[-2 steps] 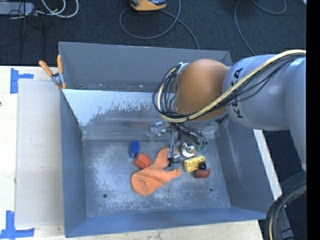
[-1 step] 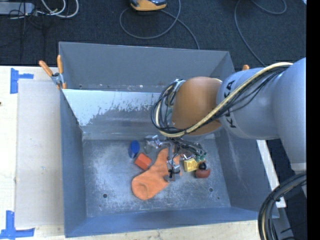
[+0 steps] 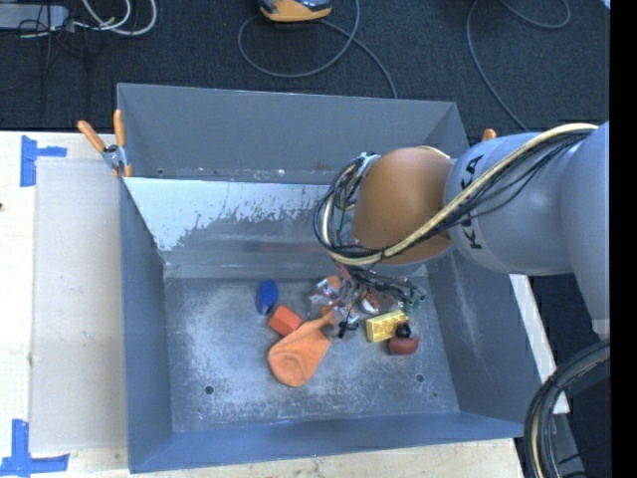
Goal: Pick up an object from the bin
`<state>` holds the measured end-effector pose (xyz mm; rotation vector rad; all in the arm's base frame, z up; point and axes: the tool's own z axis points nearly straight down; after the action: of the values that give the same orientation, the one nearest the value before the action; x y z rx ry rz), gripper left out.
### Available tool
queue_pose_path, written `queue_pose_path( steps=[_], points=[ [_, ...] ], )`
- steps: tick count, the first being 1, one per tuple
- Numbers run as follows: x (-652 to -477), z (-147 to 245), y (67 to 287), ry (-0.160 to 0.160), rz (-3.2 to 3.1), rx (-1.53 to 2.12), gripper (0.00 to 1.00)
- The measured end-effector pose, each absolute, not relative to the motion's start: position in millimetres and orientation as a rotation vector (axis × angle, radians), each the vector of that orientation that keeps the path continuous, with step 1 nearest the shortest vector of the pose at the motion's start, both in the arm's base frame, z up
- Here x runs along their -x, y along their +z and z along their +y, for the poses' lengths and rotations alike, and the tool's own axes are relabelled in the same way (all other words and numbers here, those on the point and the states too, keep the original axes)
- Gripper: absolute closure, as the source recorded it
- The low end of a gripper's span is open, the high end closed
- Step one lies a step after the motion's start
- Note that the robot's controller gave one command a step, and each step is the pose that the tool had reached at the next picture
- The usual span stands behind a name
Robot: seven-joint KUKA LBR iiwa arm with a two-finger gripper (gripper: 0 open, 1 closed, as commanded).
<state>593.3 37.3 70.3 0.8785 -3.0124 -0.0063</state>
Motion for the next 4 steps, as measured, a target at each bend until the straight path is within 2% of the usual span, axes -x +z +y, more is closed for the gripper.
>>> queue_pose_path(
  steps=[2,3,4],
  points=[
    [-593.2,37,71,-0.007,-3.014,-0.875,1.00],
    [-590.8,37,79,-0.010,-3.006,-0.872,1.00],
    [-590.5,38,111,-0.010,-3.005,-0.872,1.00]
  ],
)
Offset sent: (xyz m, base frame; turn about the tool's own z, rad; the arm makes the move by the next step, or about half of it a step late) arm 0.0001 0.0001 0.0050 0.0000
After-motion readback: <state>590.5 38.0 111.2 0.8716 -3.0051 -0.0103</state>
